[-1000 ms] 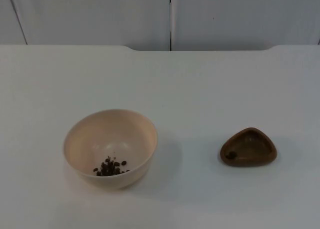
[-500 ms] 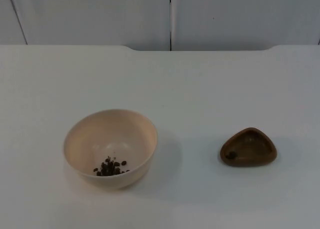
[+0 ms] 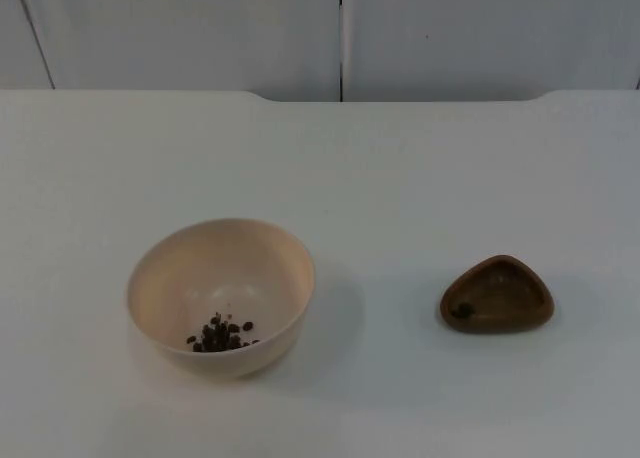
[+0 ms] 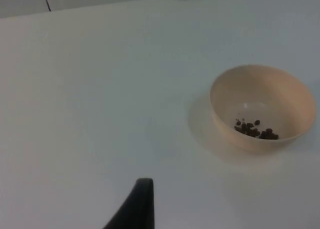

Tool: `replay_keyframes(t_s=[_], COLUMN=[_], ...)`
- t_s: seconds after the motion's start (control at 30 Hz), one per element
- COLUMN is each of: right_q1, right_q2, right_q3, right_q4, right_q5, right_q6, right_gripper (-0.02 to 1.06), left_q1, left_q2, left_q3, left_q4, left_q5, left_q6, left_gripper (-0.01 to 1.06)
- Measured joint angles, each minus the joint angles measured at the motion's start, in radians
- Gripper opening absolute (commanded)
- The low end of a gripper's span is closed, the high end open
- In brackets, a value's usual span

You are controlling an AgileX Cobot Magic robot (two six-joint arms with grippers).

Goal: Pick up the bowl with the left hand and pour the coffee beans from the cup into the bowl with the right hand.

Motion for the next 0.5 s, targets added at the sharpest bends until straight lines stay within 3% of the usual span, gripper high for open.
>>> replay_keyframes(t_s=[0.5], right_q1=[0.000], right_q2=[0.000], right_q3=[0.000], right_q4=[0.000], right_q5=[0.000], right_q6=[0.004], right_gripper=[1.05], left_q1=[0.194], left_q2=[0.000], left_q3=[0.000], left_q4=[0.000], left_q5=[0.000], left_q6=[0.000], left_gripper=[1.05])
